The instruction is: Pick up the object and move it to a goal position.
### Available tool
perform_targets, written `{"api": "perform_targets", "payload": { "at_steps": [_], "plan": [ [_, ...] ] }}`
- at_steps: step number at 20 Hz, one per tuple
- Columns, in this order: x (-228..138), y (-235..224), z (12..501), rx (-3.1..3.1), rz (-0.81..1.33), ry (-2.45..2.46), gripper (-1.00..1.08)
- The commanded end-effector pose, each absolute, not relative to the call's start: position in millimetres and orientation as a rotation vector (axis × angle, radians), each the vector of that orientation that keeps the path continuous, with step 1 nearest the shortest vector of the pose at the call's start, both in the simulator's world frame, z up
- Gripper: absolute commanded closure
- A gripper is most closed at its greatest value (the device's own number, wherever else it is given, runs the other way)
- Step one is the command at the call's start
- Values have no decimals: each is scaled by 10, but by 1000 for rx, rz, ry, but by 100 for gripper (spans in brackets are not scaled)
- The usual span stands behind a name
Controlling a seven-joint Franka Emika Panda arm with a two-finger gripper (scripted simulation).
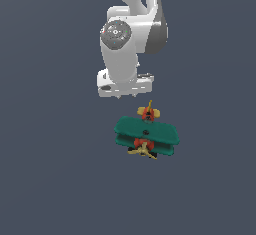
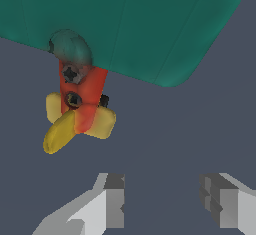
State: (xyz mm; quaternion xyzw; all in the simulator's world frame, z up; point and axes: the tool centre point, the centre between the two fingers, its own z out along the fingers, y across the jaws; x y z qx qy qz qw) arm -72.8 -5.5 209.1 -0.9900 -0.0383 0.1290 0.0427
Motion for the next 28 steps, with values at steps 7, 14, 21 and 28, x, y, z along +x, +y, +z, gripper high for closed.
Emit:
{"api": "perform_targets", "payload": {
  "at_steps": [7, 14, 21, 28],
  "plan": [
    [-807, -116, 1893, -2911, 496, -49, -20],
    [-871, -156, 1725, -2794, 571, 9, -20],
    [-917, -185, 1578, -2677, 623, 60, -20],
    [-942, -208, 1453, -2563, 653, 105, -20]
  ]
}}
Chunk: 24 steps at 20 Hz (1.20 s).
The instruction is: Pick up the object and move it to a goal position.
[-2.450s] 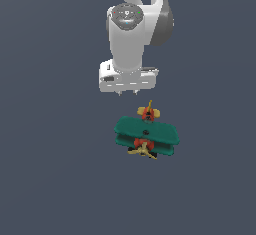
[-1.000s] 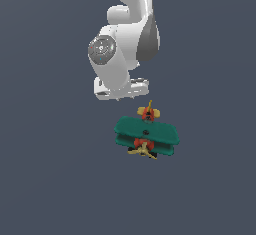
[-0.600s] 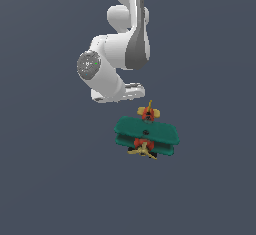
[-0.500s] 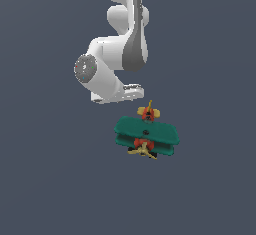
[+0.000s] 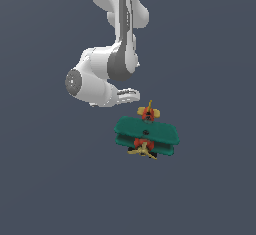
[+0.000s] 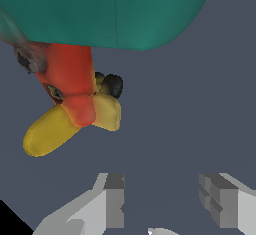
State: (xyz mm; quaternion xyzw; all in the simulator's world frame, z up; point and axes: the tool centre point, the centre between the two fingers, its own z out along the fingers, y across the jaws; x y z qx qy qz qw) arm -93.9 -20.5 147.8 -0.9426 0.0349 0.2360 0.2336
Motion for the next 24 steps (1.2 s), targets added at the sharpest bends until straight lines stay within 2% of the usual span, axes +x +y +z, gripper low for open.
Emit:
{"api": "perform_targets", "payload": {
  "at_steps": [1, 24],
  "plan": [
    [-944, -211, 1437, -2547, 656, 111, -20],
    [-855, -302, 1164, -2226, 610, 205, -20]
  ]
}}
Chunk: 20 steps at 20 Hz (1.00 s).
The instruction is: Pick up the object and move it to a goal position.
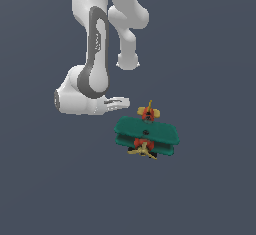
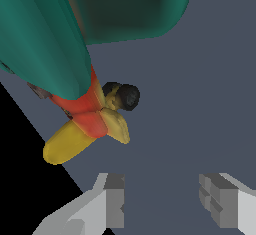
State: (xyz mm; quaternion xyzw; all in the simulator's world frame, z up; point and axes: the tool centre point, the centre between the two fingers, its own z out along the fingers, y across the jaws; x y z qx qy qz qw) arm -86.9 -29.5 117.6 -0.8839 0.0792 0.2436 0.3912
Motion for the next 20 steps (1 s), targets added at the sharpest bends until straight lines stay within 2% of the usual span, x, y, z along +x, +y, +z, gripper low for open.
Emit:
{"api": "perform_targets", "payload": {
  "at_steps": [1, 20],
  "plan": [
    [-846, -308, 1156, -2214, 605, 207, -20],
    [-611, -439, 1066, -2029, 448, 211, -20]
  ]
}}
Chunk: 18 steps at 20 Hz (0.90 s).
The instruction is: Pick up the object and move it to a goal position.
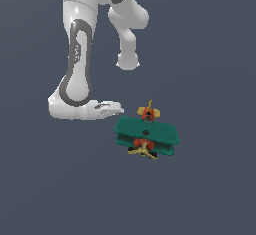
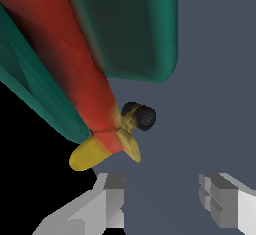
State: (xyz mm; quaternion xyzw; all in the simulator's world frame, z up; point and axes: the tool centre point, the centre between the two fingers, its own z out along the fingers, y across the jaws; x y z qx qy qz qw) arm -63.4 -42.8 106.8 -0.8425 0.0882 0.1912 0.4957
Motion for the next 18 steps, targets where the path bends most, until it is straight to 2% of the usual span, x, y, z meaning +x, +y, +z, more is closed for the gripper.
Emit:
{"api": "perform_targets", "payload": {
  "at_steps": [1, 18],
  "plan": [
    [-596, -447, 1064, -2021, 438, 210, -20],
    [-322, -577, 1089, -1913, 249, 141, -20]
  ]
}}
